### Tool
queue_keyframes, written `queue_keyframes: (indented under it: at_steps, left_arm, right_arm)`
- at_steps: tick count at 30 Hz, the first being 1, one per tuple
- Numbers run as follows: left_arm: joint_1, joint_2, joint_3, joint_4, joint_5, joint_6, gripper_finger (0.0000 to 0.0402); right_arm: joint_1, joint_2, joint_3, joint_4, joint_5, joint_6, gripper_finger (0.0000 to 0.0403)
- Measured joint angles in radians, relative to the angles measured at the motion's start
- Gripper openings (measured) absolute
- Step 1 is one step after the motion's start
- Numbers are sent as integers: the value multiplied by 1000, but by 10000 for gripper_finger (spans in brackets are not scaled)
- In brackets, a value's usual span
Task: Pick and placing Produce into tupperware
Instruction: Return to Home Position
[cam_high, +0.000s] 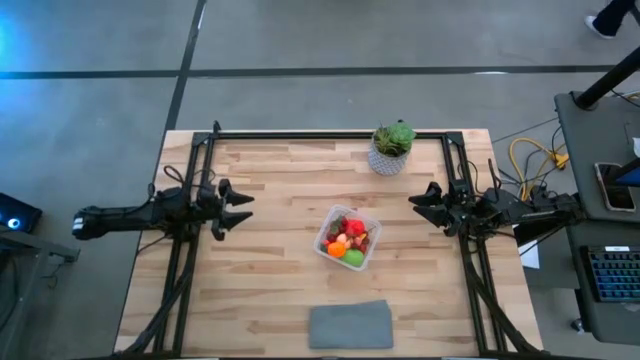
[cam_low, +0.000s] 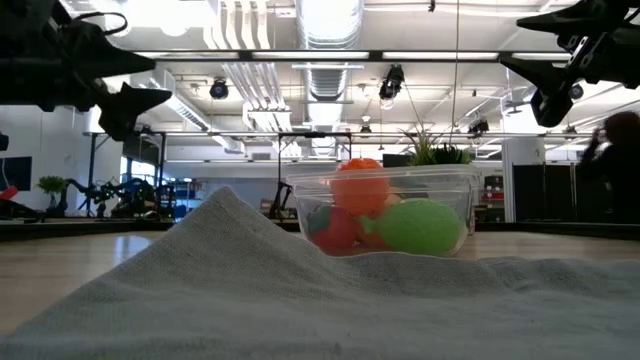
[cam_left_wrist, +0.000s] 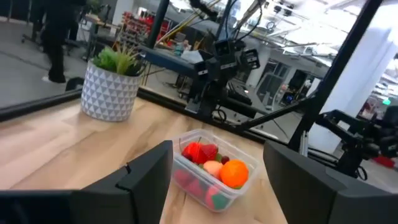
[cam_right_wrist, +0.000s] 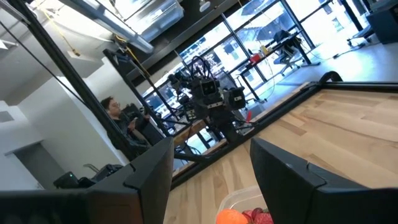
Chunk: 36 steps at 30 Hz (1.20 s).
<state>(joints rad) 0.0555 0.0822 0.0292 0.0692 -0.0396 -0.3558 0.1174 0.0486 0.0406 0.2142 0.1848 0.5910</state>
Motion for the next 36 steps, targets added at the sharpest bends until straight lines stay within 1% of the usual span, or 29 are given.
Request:
queue_keyframes:
  at_steps: [7,10,20,31,32,33,36]
  left_arm:
    - [2,-3,0,-6,-3,100,238]
    - [2,-2,-2,-9,-22,102,238]
    - [2,32,-3,-8,-22,102,238]
    - [2,70,-3,-2,-22,102,238]
    - [2,73,-3,-2,-22,102,238]
    - [2,75,-3,-2,-22,102,238]
    - [2,83,-3,-2,-22,102,238]
  right_arm:
    - [0,0,0,0,0,0,206]
    - [0,0,0,0,0,0,206]
    - [0,0,0,1,0,-23,206]
    - [0,0,0,1,0,-1,206]
    - [0,0,0,1,0,-11,206]
    - [0,0,0,0,0,-55,206]
    - [0,0,0,0,0,-246,206]
